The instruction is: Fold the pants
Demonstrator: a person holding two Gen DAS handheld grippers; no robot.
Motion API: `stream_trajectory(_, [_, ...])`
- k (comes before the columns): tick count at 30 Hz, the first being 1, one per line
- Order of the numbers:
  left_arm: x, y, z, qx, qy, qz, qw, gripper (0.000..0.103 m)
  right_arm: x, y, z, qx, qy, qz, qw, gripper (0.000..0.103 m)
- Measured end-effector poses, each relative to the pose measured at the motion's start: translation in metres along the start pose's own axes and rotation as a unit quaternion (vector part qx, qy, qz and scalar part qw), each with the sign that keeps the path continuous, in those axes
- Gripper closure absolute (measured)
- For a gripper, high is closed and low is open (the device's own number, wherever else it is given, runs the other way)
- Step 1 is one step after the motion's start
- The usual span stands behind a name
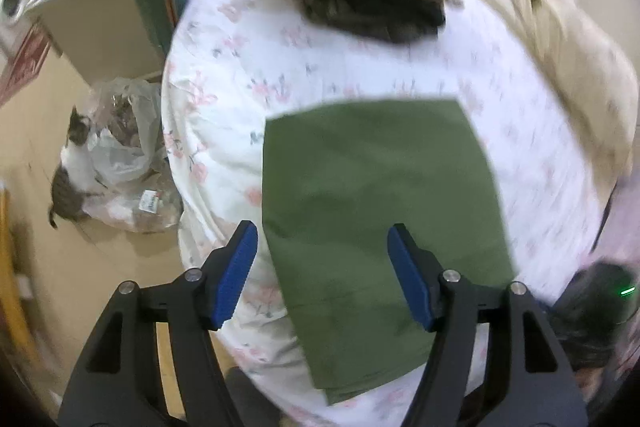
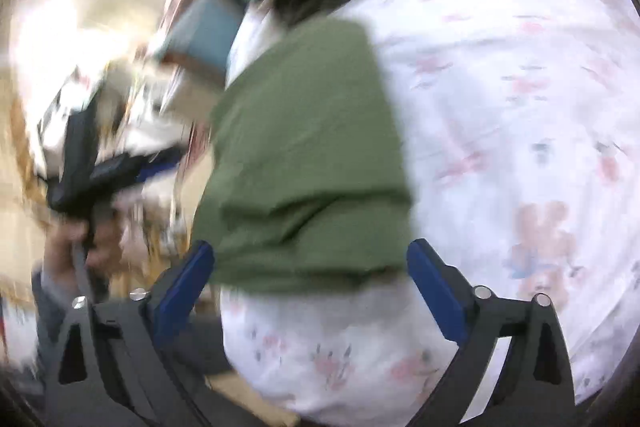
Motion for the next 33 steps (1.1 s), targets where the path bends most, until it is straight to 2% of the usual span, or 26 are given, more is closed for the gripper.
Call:
stream_trajectory(4, [-0.013, 0.003, 0.005, 0.005, 0.038, -0.013, 0.9992, 0.039, 0.008, -0.021, -0.042, -0.032, -0.125, -0.003, 0.992, 0.004])
stream_trajectory(6, [-0.015, -0.003, 0.004, 0.006, 0.040, -0.007, 0.9991, 0.039, 0.008, -0.040, -0.059, -0.072, -0.170, -0.002, 0.983, 0.004])
stream_trajectory(9, [-0.014, -0.006, -0.001, -0.003, 0.032, -0.005, 0.9995, 0.039, 0.001, -0.061, -0.060, -0.102, -0.184, -0.013, 0.977, 0.002])
stream_trajectory(11, [-0.013, -0.009, -0.004, -0.012, 0.023, -0.004, 0.9997, 0.039, -0.011, -0.080, -0.041, -0.103, -0.181, -0.024, 0.978, 0.002])
stream_trajectory(12, [-0.013, -0.008, -0.005, -0.016, 0.020, -0.003, 0.9997, 0.039, -0.006, -0.079, -0.038, -0.094, -0.177, -0.023, 0.979, 0.003])
stream_trajectory(14, [-0.014, -0.010, -0.004, -0.021, 0.019, 0.000, 0.9996, 0.039, -0.006, -0.082, -0.027, -0.074, -0.156, -0.024, 0.985, 0.026])
stream_trajectory(16, [-0.015, -0.010, -0.001, -0.022, 0.025, -0.001, 0.9994, 0.039, -0.004, -0.075, -0.023, -0.050, -0.135, -0.016, 0.989, 0.061])
stream_trajectory(19, [-0.017, -0.006, 0.002, -0.021, 0.031, -0.009, 0.9993, 0.039, -0.014, -0.059, -0.012, -0.053, -0.098, -0.021, 0.994, 0.079])
stream_trajectory(21, [-0.017, -0.004, 0.002, -0.020, 0.031, -0.012, 0.9992, 0.039, -0.035, -0.039, 0.015, -0.068, -0.019, -0.014, 0.997, 0.083])
stream_trajectory(22, [-0.017, -0.004, 0.002, -0.019, 0.032, -0.012, 0.9993, 0.039, -0.035, -0.039, 0.015, -0.068, -0.019, -0.014, 0.997, 0.083])
stream_trajectory(26, [-0.016, -0.006, 0.003, -0.020, 0.033, -0.008, 0.9992, 0.039, -0.080, -0.010, 0.036, -0.059, 0.068, 0.014, 0.996, 0.083])
stream_trajectory(27, [-0.016, -0.007, 0.002, -0.023, 0.030, -0.007, 0.9992, 0.039, -0.097, -0.004, 0.032, -0.062, 0.083, 0.037, 0.994, 0.083])
stream_trajectory(30, [-0.016, -0.012, -0.001, -0.035, 0.025, -0.004, 0.9991, 0.039, -0.143, 0.008, 0.006, -0.033, 0.111, 0.081, 0.990, 0.083])
stream_trajectory(33, [-0.015, -0.019, -0.007, -0.034, 0.017, 0.002, 0.9993, 0.039, -0.192, 0.019, -0.019, 0.004, 0.127, 0.088, 0.988, 0.083])
Point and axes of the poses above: each gripper's, at about its wrist camera, not at the fingertips, and y roughly against the way its jaws point, z to its left, x to its underside, the point moved 1 cm from there along -y, roughly the way its jaws point, and after that the axes turned 5 degrees about -x, right-handed, at the moved point
